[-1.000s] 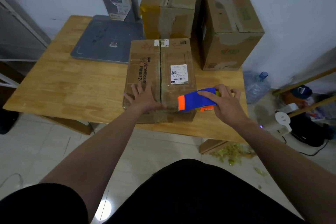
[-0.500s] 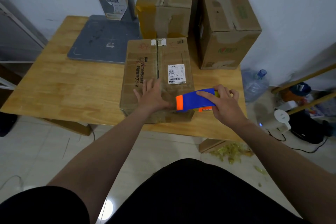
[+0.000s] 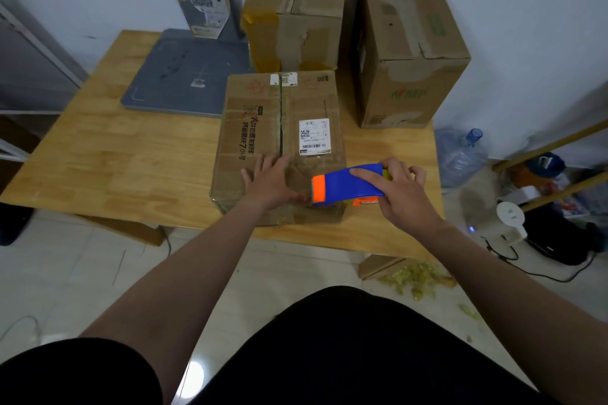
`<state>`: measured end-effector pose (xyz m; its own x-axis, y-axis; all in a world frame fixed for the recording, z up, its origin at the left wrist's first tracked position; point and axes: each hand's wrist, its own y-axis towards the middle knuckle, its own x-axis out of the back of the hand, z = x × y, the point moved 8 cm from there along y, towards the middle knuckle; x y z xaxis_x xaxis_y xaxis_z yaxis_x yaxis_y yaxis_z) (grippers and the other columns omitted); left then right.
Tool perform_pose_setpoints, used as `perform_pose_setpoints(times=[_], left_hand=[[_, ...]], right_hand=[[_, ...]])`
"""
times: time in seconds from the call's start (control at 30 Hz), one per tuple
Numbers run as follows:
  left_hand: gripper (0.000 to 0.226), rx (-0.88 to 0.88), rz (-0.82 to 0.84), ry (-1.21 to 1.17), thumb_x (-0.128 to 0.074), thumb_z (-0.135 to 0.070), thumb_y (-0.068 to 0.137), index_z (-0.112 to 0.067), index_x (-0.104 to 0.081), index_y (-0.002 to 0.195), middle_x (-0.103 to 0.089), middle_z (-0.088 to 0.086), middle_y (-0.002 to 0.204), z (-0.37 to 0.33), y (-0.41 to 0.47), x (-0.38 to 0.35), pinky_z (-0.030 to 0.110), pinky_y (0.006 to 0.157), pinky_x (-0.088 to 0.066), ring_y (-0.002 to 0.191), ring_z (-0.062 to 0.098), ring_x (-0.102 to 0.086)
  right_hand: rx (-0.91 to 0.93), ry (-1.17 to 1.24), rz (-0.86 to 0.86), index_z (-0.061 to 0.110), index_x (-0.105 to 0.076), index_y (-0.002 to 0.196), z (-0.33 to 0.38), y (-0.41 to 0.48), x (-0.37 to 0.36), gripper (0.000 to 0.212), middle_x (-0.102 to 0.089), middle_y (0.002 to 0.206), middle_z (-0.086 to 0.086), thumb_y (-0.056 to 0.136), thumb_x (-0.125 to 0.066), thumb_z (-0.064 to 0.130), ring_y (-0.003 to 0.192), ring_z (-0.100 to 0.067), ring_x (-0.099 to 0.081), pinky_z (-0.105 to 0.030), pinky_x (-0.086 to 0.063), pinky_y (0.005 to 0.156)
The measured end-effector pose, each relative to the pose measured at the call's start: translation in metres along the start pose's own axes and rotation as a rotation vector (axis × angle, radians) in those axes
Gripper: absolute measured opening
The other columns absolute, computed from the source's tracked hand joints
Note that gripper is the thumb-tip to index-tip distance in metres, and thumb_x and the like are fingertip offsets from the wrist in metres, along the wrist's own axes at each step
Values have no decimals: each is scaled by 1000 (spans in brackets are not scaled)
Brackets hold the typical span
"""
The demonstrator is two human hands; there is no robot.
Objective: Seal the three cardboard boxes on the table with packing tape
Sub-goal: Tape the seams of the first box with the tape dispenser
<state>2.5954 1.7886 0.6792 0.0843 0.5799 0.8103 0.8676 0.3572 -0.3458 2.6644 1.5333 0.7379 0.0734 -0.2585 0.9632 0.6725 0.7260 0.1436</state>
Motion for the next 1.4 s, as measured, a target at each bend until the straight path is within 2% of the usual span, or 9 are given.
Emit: perform_pose_setpoints(times=[0.17, 0.33, 0.43, 0.5, 0.67, 0.8, 1.1, 1.23, 1.4], left_hand=[[119, 7, 4, 0, -88, -61, 65, -45, -17, 159, -13, -6, 169, 8, 3, -2, 66, 118, 10, 157, 25, 9], [122, 7, -21, 50, -84, -70, 61, -44, -18, 160, -15, -6, 169, 15, 5, -2, 67, 120, 6, 158, 23, 3], [126, 9, -32, 66, -84, -73, 57, -44, -17, 160, -16, -5, 169, 19, 9, -3, 68, 120, 3, 158, 25, -1], [127, 8, -33, 87, -83, -75, 57, -42, -17, 160, -18, -2, 169, 18, 10, -2, 68, 120, 0, 157, 27, -4], [134, 19, -12, 111, -77, -80, 50, -37, -17, 161, -18, 0, 170, 13, 5, 0, 67, 121, -2, 157, 27, -5], [138, 34, -17, 109, -70, -84, 43, -36, -17, 162, -17, -1, 170, 14, 7, -2, 65, 122, -2, 157, 26, -5], [125, 107, 65, 89, -91, -56, 63, -40, -13, 160, -9, 6, 169, -7, 6, -2, 70, 119, 2, 156, 32, 2], [116, -14, 34, 139, -86, -41, 70, -41, -11, 159, -8, 3, 167, -37, 5, -12, 67, 120, 5, 155, 32, -3], [107, -155, 12, 126, -83, -57, 74, -44, -17, 158, -13, -10, 166, -60, 2, -29, 66, 121, 6, 156, 23, -6]], right_hand=[[92, -19, 21, 48, -34, 149, 1, 1, 1, 71, -43, 124, -6, 93, -61, 14, 117, -24, -44, -47, -30, 97], [261, -36, 112, 48, -26, 152, -6, 1, 1, 86, -41, 119, -3, 85, -72, 17, 111, -22, -46, -40, -50, 76], [287, 3, 107, 45, -31, 151, -15, -4, 5, 86, -42, 117, -4, 82, -75, 18, 107, -21, -47, -34, -50, 69], [282, 45, 88, 44, -34, 151, -32, -6, 11, 85, -44, 117, -6, 83, -76, 17, 106, -22, -48, -33, -50, 70], [230, 99, 26, 43, -35, 149, -90, -19, 36, 74, -47, 118, -10, 87, -67, 20, 99, -27, -54, -43, -56, 72], [244, 68, 60, 46, -32, 151, -91, -20, 29, 80, -45, 119, -7, 88, -71, 15, 100, -25, -52, -43, -54, 76], [143, 60, -12, 42, -37, 150, -75, -21, 8, 77, -41, 115, -9, 89, -68, 6, 105, -30, -46, -46, -47, 85], [93, 67, -17, 41, -39, 150, -76, -25, 3, 71, -41, 115, -9, 92, -64, 9, 105, -28, -44, -42, -42, 88], [49, 76, -3, 43, -37, 151, -81, -29, -4, 71, -39, 114, -6, 93, -65, 12, 104, -25, -42, -43, -41, 88]])
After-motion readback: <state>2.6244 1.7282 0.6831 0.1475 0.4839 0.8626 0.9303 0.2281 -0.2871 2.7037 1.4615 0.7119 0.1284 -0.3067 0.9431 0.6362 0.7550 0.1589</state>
